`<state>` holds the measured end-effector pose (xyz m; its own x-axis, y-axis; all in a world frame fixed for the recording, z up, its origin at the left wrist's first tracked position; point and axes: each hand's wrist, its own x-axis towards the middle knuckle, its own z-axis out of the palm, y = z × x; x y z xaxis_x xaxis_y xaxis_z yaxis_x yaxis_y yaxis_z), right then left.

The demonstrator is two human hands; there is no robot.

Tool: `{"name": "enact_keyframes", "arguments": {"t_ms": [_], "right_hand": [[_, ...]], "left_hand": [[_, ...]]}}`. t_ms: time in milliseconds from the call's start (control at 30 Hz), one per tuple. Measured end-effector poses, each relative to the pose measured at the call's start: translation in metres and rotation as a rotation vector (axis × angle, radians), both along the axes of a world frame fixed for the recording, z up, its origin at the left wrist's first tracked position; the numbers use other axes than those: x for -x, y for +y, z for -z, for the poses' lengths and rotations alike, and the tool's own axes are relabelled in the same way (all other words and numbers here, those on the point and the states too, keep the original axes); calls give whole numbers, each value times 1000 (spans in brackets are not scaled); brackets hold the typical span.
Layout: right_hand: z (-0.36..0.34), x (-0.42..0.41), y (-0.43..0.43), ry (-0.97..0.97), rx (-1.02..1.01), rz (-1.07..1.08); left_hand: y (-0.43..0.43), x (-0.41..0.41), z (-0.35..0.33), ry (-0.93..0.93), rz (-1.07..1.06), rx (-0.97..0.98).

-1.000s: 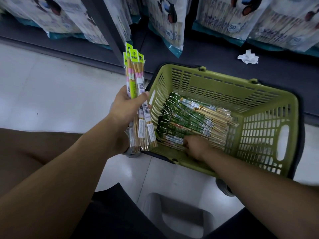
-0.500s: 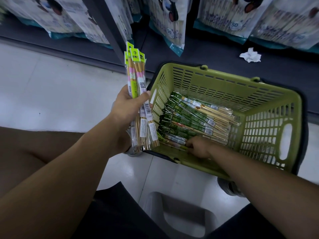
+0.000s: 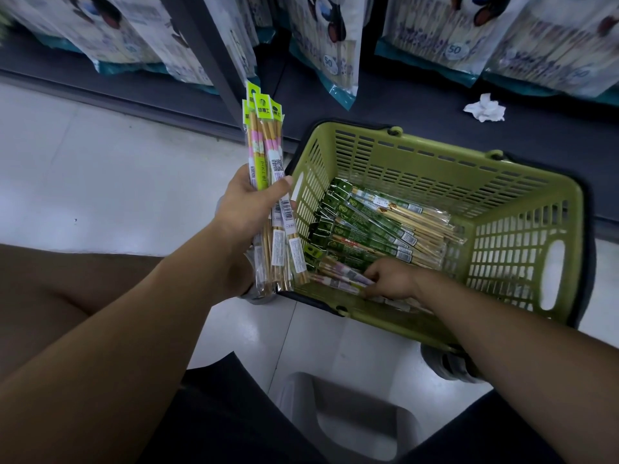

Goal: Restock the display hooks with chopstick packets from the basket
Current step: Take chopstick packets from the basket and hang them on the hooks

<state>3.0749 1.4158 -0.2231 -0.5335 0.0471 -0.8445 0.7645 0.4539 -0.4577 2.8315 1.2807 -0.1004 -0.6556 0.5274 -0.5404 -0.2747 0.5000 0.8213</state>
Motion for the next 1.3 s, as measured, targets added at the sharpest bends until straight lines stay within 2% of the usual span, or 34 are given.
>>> {"name": "enact_keyframes", "arguments": {"t_ms": [133,400,500,633,733,800,867,1133,1233,1300], "right_hand": [[-11,6,2,-21,-13,-69],[-60,17,50,102,-111,166],[-86,25,63,206,-125,313],[-122,42,58,366,-30,507],[-145,60,41,474,23,538],[-156,68,28,530,-31,498],[-166,70,21,554,-195,383],[-213,61,31,508,-404,187],[-236,58,44,626,-394,285],[-253,56,52,638,-301,403]], "left_hand": [[1,-1,-2,-9,-14,-13],[8,-5,-13,-53,-54,-41],[15,-10,-18,-95,-64,-73],[24,-22,-23,-244,-18,-133],[32,-39,-28,-405,4,-199],[37,-49,-31,-521,-5,-259],[40,-55,-35,-559,-21,-305],[53,-63,-56,-386,5,-369],[57,-64,-66,-258,86,-343],[60,-66,-77,-190,151,-326]]}}
